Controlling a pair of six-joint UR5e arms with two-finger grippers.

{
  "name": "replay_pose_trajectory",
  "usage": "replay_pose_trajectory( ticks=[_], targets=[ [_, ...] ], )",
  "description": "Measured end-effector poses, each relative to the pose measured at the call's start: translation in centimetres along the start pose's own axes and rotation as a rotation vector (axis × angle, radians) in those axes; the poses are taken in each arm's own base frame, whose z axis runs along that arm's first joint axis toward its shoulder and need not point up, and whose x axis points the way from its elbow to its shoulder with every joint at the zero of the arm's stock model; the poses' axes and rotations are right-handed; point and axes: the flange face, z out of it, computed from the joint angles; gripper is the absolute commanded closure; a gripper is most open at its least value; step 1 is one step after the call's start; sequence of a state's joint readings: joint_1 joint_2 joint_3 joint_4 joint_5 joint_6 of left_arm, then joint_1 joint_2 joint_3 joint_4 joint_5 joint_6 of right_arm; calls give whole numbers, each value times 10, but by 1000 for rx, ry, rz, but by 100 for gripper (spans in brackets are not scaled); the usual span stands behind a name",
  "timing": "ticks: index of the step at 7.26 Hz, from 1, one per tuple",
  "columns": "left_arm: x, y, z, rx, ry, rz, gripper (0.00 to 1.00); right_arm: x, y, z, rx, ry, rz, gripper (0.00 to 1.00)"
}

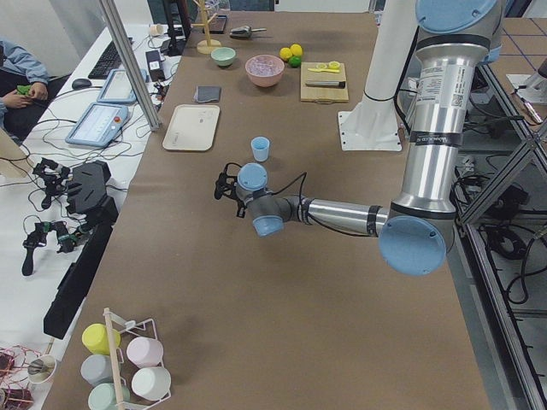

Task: Put ice and strawberries in cup
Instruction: 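Carry the strawberry with the left gripper over the light-blue cup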

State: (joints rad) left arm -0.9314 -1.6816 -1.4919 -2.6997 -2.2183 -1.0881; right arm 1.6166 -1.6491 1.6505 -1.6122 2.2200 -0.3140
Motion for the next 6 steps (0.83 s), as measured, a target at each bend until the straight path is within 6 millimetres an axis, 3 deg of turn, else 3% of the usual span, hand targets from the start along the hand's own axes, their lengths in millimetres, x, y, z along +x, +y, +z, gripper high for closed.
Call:
replay_pose_trajectory(
  ticks=[3, 4, 6],
  targets=[
    [131, 15, 62, 59, 213, -143, 100, 0, 0, 0, 0, -1, 0, 0],
    [161, 18, 72, 78, 250, -159, 100, 0, 1, 0, 0, -2, 0, 0],
    [190, 18, 71, 90, 297, -192, 100, 0, 0, 0, 0, -2, 0, 0]
  ],
)
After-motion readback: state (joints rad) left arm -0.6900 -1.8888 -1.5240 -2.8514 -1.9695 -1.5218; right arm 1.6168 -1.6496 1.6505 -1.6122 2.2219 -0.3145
